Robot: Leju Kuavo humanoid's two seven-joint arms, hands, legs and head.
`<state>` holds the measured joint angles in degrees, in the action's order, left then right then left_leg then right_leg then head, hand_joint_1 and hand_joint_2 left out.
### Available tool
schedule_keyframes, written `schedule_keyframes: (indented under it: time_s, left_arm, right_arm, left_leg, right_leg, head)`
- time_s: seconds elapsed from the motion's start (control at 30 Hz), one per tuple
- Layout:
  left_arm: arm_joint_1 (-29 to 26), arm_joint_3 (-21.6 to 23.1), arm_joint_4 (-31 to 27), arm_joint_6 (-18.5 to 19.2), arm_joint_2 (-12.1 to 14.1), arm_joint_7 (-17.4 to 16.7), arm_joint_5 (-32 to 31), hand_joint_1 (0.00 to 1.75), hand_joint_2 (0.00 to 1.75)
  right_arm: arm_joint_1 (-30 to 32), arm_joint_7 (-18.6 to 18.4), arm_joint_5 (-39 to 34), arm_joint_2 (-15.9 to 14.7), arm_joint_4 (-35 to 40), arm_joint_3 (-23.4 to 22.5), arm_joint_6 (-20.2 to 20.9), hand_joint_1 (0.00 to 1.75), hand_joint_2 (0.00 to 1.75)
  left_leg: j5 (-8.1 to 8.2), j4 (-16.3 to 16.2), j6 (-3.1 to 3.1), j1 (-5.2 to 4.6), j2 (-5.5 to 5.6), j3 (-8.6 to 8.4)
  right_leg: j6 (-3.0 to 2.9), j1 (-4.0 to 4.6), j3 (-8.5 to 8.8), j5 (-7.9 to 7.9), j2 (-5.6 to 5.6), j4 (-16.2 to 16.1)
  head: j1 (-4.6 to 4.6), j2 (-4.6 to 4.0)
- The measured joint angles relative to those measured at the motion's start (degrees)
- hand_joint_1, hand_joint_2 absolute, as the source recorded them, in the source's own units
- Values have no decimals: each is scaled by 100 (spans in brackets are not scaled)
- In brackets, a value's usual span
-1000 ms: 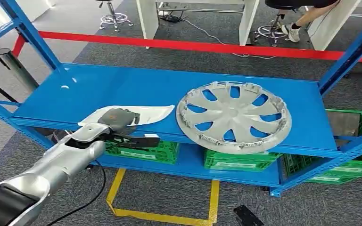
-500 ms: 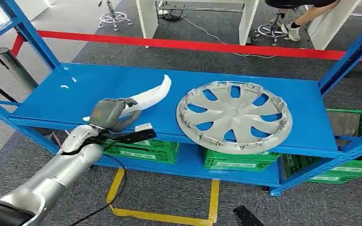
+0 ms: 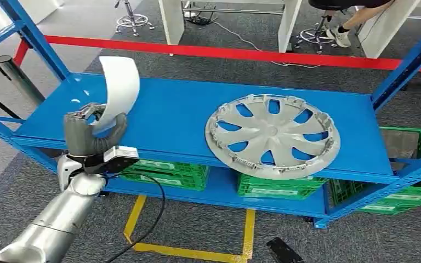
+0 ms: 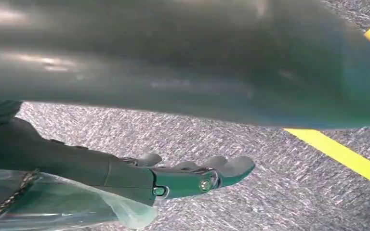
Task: Take the parts from the cabinet and place them on the table.
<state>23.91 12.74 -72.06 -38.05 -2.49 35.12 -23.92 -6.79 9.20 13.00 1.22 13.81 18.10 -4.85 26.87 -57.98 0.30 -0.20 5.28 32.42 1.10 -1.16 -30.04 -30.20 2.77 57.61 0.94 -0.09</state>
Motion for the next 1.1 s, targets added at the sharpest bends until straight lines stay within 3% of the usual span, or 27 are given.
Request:
schedule_keyframes:
  time_s: [0.13, 0.5, 0.9, 1.1]
  left_arm:
    - [-16, -103, -53, 31, -26, 151, 263, 175, 175]
    - [-30, -179, -61, 255, -26, 160, 455, 175, 175]
    - [-21, -271, 114, 1147, -22, 31, 1163, 175, 175]
    - [-1, -297, 175, 1281, -20, 24, 1255, 175, 175]
  right_arm:
    - [-10, -13, 20, 5, 0, 0, 17, 0, 0]
    - [-9, -35, 22, 5, 0, 0, 15, 0, 0]
    - [-7, -42, 42, 5, 0, 0, 17, 0, 0]
    - [-7, -44, 44, 5, 0, 0, 22, 0, 0]
  left_leg:
    - [0, 0, 0, 0, 0, 1]
    - [0, 0, 0, 0, 0, 3]
    - [0, 0, 0, 0, 0, 3]
    - [0, 0, 0, 0, 0, 3]
  right_leg:
    - [0, 0, -1, 0, 0, 0]
    - [0, 0, -3, 0, 0, 0]
    - [0, -1, -5, 0, 1, 0]
    - [0, -1, -5, 0, 1, 0]
  head:
    - [0, 0]
    - [0, 0]
    - [0, 0]
    - [0, 0]
